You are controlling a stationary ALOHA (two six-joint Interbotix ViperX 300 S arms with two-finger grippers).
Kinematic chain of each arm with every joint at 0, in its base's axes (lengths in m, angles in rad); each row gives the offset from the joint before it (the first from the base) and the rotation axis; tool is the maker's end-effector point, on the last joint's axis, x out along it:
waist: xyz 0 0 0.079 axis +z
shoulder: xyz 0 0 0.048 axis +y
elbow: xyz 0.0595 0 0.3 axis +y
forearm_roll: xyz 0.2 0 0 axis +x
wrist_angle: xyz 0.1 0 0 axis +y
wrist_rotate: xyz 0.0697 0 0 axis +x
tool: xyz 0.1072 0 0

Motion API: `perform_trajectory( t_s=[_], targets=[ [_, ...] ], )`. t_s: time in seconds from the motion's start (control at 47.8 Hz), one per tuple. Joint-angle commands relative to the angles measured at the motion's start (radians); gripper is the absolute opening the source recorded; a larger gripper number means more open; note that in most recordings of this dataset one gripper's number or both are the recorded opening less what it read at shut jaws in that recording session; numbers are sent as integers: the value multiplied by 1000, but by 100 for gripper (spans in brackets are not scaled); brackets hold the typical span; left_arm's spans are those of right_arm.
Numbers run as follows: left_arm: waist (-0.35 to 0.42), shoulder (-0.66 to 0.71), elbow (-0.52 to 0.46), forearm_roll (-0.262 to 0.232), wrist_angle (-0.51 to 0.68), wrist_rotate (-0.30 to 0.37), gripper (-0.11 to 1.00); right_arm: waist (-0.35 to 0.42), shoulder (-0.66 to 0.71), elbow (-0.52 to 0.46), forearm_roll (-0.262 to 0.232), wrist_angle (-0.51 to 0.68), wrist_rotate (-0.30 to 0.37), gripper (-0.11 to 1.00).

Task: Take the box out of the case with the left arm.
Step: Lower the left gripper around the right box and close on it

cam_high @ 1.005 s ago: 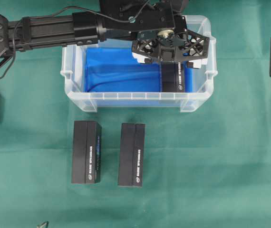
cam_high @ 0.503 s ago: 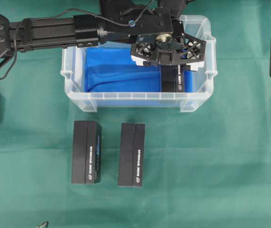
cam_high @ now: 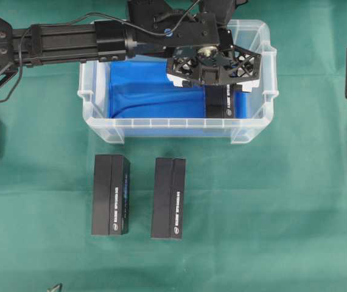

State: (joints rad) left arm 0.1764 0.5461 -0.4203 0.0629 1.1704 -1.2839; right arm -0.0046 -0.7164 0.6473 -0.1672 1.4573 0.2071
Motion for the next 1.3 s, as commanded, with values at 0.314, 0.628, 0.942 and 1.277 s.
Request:
perform_trajectory(
  t_s=[0.314, 0.628, 0.942, 1.277],
  targets=[
    [3, -17, -9, -5, -9, -2, 82, -2, 0, -9, 2, -2, 2, 0],
    [-3, -18, -8, -8, -15, -3, 64, -2, -2, -9, 2, -2, 2, 0],
    [-8, -18, -9, -8, -11, -14, 64, 0, -2, -9, 2, -2, 2, 0],
    [-15, -51, -44, -8, 40, -26, 64, 0, -2, -9, 2, -2, 2, 0]
  ],
)
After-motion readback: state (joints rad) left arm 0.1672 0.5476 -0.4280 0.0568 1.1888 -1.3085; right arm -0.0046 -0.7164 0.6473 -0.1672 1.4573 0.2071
